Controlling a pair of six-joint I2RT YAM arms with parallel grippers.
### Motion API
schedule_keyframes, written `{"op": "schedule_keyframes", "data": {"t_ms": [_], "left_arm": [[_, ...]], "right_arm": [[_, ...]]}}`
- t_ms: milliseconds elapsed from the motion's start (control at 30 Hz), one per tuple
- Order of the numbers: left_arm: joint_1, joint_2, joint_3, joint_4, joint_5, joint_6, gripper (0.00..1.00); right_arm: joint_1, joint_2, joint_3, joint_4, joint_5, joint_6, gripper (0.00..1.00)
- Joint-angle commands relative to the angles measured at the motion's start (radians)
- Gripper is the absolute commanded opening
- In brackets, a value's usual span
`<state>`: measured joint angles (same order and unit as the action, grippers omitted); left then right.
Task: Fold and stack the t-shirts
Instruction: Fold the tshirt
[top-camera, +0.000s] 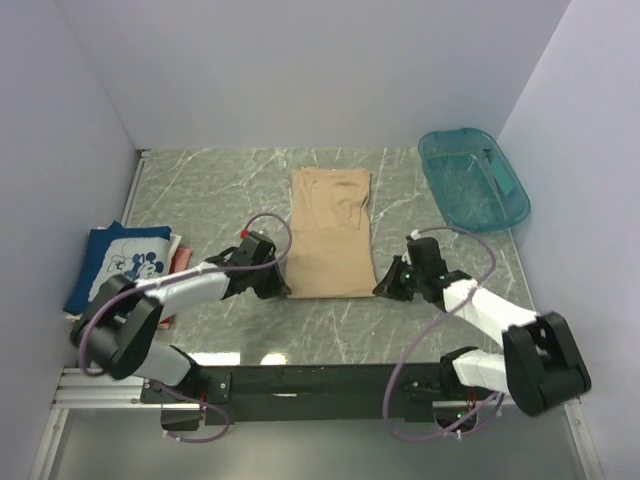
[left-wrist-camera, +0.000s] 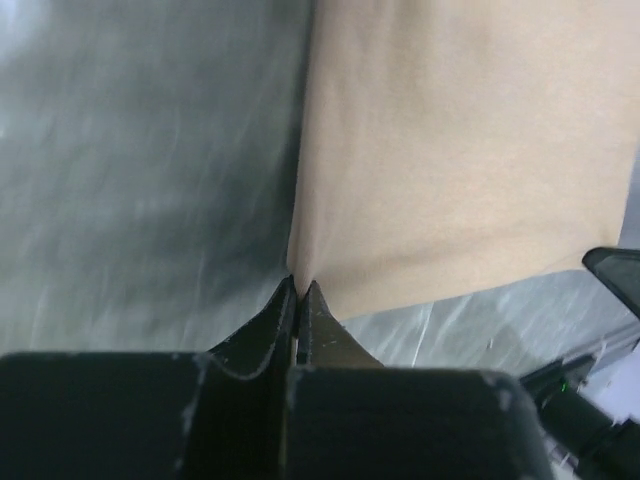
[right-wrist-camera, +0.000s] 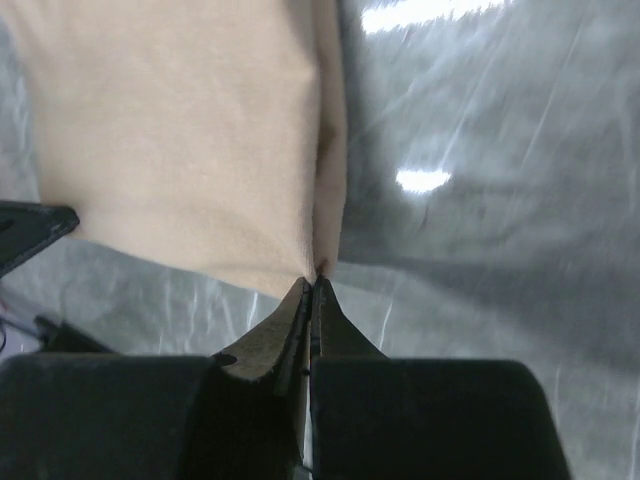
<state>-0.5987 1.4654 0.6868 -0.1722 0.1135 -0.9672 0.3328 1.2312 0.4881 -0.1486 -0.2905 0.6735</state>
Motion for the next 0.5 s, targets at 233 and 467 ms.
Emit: {"op": "schedule_keyframes", "data": {"t_ms": [233, 467], "left_arm": [[-0.163, -0.424, -0.197, -0.202, -0.100, -0.140, 0.01], [-0.311, -0.701, -0.263, -0.331, -0.167, -0.263, 0.01]], "right_arm": [[0.133, -0.499, -0.173, -0.228, -0.041, 0.089, 0.00], [0.290, -0.777, -0.244, -0.399, -0.019, 0.202, 0.00]]}}
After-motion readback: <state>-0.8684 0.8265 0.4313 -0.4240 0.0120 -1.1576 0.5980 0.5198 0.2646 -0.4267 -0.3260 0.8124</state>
